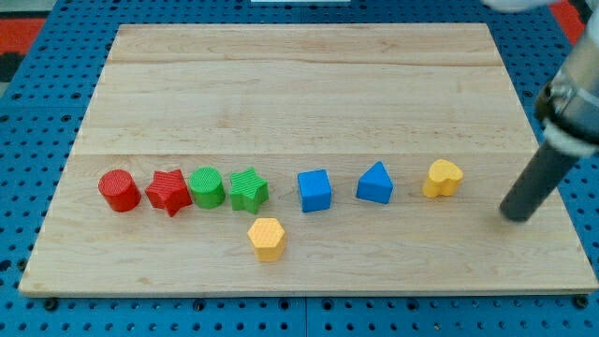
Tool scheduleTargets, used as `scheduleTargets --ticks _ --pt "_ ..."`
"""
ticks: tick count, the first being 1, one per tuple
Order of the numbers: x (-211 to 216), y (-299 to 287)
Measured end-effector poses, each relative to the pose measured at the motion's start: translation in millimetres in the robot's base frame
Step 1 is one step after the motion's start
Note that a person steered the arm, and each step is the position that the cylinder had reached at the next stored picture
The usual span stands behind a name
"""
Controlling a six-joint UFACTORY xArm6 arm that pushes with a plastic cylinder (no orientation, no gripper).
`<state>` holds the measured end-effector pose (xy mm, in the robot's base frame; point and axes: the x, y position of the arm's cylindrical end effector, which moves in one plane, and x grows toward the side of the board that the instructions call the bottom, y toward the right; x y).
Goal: Slide the yellow heart to the bottom center
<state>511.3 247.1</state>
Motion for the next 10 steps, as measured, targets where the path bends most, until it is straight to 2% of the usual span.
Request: scheduleTargets --ticks 1,2,3,4,5,6,7,9,10 --pt "-53.6 -30.8" --pt "-61.6 -107.5" --pt "-40.6 -121.9" --pt "-26.9 -109.1" --pt "-49.6 -91.6" --pt "-43.1 -49.0" --pt "-9.5 -48.6" --pt "42.4 -104.1" --pt "54.5 -164.1"
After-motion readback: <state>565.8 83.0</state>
